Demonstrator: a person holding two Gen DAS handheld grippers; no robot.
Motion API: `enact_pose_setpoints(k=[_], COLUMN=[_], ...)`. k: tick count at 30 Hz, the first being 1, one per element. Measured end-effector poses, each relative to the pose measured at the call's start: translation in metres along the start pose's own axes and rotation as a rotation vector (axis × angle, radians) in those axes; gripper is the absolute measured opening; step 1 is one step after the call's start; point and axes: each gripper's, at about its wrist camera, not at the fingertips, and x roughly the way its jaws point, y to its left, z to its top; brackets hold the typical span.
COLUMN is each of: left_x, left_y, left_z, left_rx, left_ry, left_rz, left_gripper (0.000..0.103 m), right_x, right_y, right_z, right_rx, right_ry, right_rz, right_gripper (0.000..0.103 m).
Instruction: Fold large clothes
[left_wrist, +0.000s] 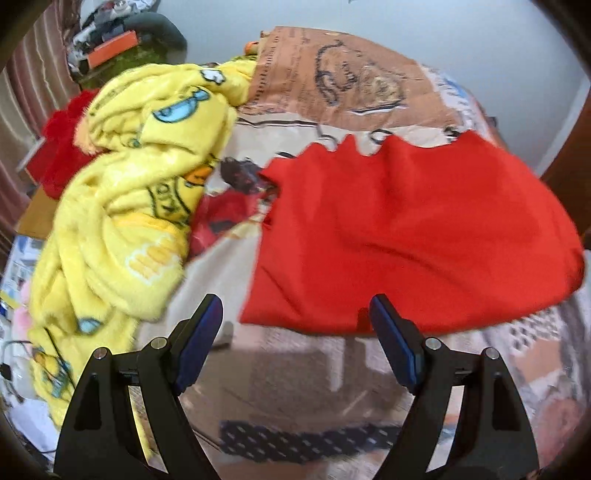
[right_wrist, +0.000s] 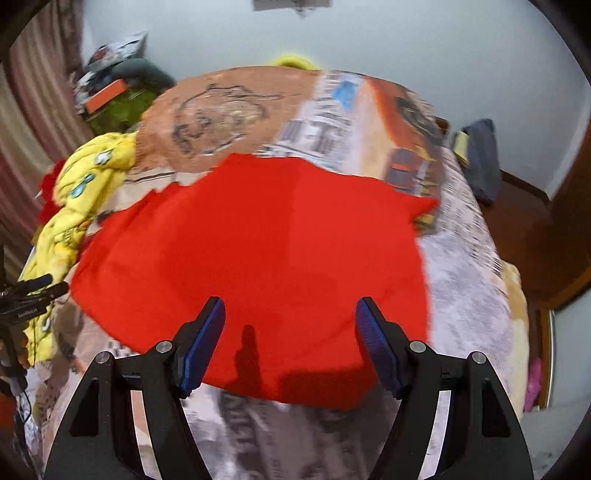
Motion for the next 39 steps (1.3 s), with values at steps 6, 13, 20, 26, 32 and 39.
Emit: enact_pose_setpoints(k=[6,13,20,26,32,39], left_x=[0.006,0.037,0.055,0.081,0.122,0.130], left_y=[-0.004,0.005,0.016,0.028,0.033,0.031], left_z=[-0.012,-0.015,0.001,0.018,0.037,0.057], left_rx=[-0.101,-0.279,-0.417,-0.511,-0.595,-0.625], left_ry=[0.081,0.138,0.093,0.035,0.090,0.133], left_rz=[-0.263,-0.455,-0.566,-0.645,-0.544,-0.460], left_gripper=[0.081,0.081,0.081,0.072,0.046,0.011], right_x=[0.032,0.055,0.055,0.058,0.057,0.040], right_y=[0.036,0.056,0.053,0.058,0.058,0.053], right_z=[-0.004,-0.021,-0.022,-0.022,-0.021,-0.009], right_rx=[-0.096,-0.182,-0.192,-0.188,-0.177,-0.115], right_ry=[0.059,0.121,0.117,0.116,0.125,0.108], right_rz=[0.003,-0.005,0.002,0.000,0.007,0.053], right_gripper=[0.070,0.076,0.078,0.081,0.081,0.080])
